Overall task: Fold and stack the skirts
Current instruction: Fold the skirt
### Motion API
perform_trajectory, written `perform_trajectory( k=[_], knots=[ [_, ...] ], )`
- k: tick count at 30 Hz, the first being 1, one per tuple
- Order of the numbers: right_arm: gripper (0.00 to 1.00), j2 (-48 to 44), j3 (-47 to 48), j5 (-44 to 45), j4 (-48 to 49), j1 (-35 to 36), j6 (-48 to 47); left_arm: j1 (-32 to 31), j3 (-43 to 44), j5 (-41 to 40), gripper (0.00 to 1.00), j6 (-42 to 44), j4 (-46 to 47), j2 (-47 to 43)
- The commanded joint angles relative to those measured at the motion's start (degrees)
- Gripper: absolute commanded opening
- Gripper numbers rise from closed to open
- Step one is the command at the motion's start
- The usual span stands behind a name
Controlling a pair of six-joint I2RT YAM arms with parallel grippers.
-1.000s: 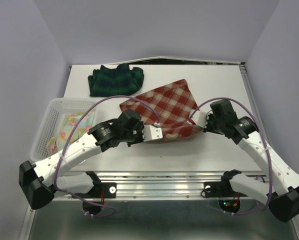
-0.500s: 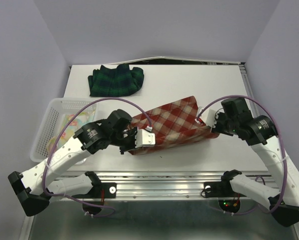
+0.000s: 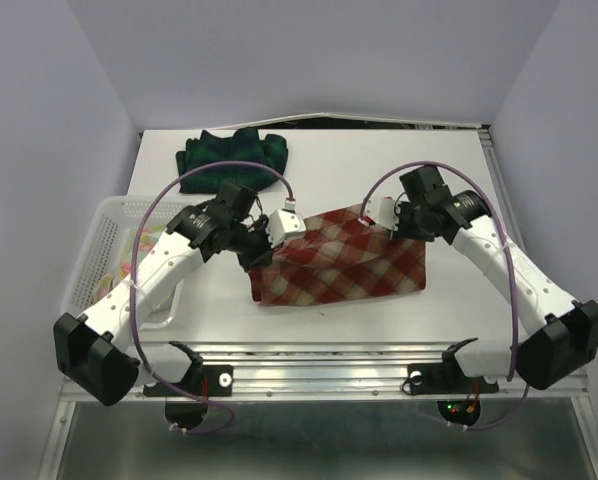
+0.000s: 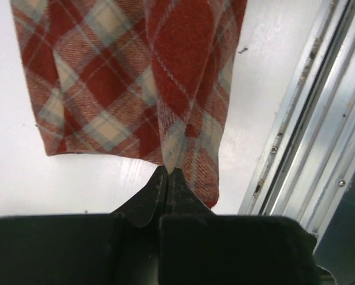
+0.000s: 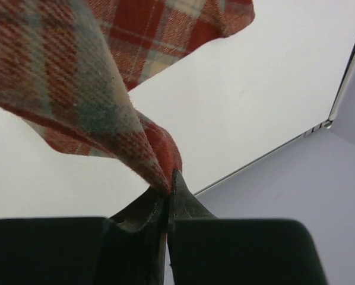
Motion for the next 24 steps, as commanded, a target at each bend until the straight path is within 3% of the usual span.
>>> perform_trajectory(
  k=[1,9,15,17,18,19,21,22,23,24],
  knots=[
    [0.01,3.6,6.0,-0.5,5.6,-1.9,-5.7,4.4,6.7,2.3,0.00,4.1,1.7,4.1],
    [0.01,24.1,13.9,-4.5,12.6,-8.8,-11.5,13.7,13.1,5.6,0.00,7.8,7.5,18.8],
    [0.13,40.0,21.3,-6.1,19.2,-10.1,-9.6,19.7,20.2,7.1,0.00,7.1,10.9,35.0],
    [0.28,44.2,22.6,-6.0,21.7,-10.1,-9.2,19.8,21.3,7.0,0.04,6.8,11.0,39.3],
    [0.38,45.1,22.6,-5.4,24.4,-10.1,-8.4,19.8,21.9,6.1,0.17,6.5,11.3,41.3],
    [0.61,46.5,22.7,-4.6,25.6,-10.1,-8.0,19.9,22.5,5.8,0.21,6.0,11.2,42.2],
    [0.82,47.6,24.1,-4.5,26.0,-10.1,-6.7,20.0,23.5,4.9,0.33,5.9,10.4,44.0],
    [0.85,48.0,25.0,-4.3,26.0,-10.1,-4.9,20.1,23.5,4.2,0.37,5.2,11.0,44.0],
    [1.00,48.0,26.7,-4.2,26.1,-10.1,-4.2,20.2,23.4,3.4,0.41,4.1,11.5,44.0],
    [1.00,47.8,27.5,-4.0,26.1,-10.1,-3.4,20.2,23.4,3.2,0.43,3.7,11.5,43.8]
  ],
)
